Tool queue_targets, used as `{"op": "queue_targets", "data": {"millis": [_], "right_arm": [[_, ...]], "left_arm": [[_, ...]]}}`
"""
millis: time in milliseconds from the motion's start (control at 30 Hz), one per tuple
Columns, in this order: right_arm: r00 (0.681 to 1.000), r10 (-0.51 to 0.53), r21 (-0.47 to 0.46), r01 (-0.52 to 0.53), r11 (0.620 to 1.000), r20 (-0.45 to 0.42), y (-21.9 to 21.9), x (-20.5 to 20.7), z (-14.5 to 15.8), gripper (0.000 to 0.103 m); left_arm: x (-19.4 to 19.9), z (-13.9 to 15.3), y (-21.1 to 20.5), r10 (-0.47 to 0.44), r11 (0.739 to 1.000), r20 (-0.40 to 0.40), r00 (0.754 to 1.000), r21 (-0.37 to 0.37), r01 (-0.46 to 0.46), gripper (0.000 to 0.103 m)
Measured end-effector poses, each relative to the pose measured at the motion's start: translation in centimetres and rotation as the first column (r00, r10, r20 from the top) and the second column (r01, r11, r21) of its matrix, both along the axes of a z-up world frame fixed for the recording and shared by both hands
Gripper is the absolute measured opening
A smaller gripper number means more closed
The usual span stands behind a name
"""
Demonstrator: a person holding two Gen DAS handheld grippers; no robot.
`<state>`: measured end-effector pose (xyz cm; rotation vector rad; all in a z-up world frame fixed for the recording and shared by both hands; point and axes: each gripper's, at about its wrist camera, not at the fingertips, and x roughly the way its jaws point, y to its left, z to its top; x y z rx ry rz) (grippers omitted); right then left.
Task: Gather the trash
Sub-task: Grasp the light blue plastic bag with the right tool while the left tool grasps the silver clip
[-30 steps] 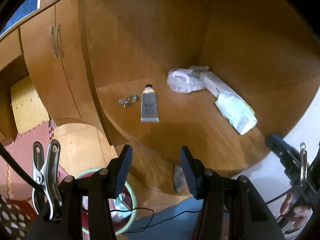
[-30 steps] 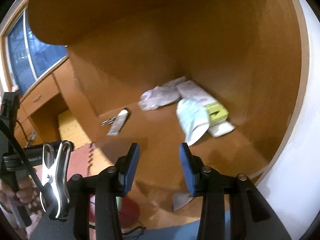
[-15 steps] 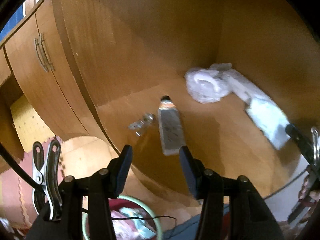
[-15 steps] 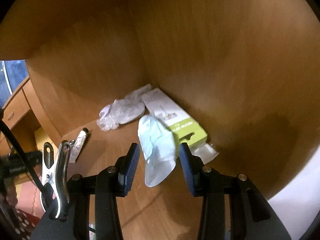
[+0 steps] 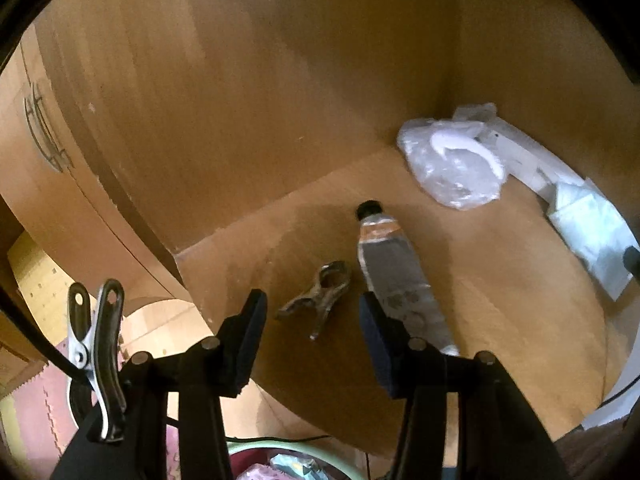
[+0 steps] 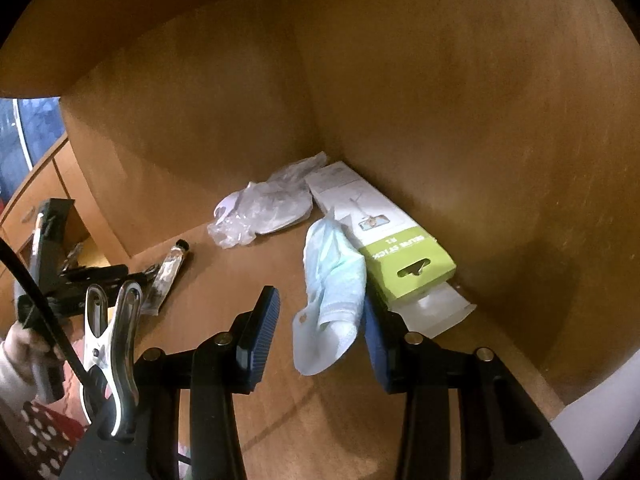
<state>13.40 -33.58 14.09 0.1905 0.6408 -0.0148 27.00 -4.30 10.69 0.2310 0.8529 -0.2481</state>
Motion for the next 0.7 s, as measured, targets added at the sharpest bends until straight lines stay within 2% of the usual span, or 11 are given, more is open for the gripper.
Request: {"op": "queue_targets", "data": {"millis": [67, 167, 367, 533, 567, 700], "right_arm": [[1.0, 0.003, -0.002, -0.003, 1.0, 0.0, -0.1, 0.0, -0.1, 0.042], [1.0, 0.003, 0.007, -0.003, 1.0, -0.003, -0.3, 0.1, -0.2, 0.042], [1.0, 0.004, 0.021, -0.004, 1.0, -0.002, -0.4, 0.3, -0.2, 0.042], [1.0, -0.006, 0.025, 0.006, 1.0, 0.015, -0.7, 0.0, 0.1, 0.042], [1.0, -0.009, 0.03, 0.008, 1.0, 0.016, -0.8, 0.0, 0.1, 0.042], [1.0, -0.01, 0.08, 0.009, 0.997, 0.014, -1.4, -0.1, 0.2, 0.042]], "left_arm": [[0.3, -0.4, 0.5, -0.005, 1.0, -0.006, 1.0, -0.009, 0.005, 0.04], [0.4, -0.7, 0.9, -0.039, 0.999, -0.014, 0.999, -0.034, 0.038, 0.034], [0.6, -0.8, 0.2, -0.11, 0.994, -0.014, 0.994, -0.02, 0.109, 0.032], [0.9, -0.8, -0.6, -0.12, 0.993, -0.025, 0.993, -0.022, 0.119, 0.03], [0.9, -0.8, -0.6, -0.124, 0.992, -0.025, 0.992, -0.025, 0.123, 0.025], [-0.4, -0.6, -0.2, -0.116, 0.991, -0.022, 0.993, -0.072, 0.114, 0.025]]}}
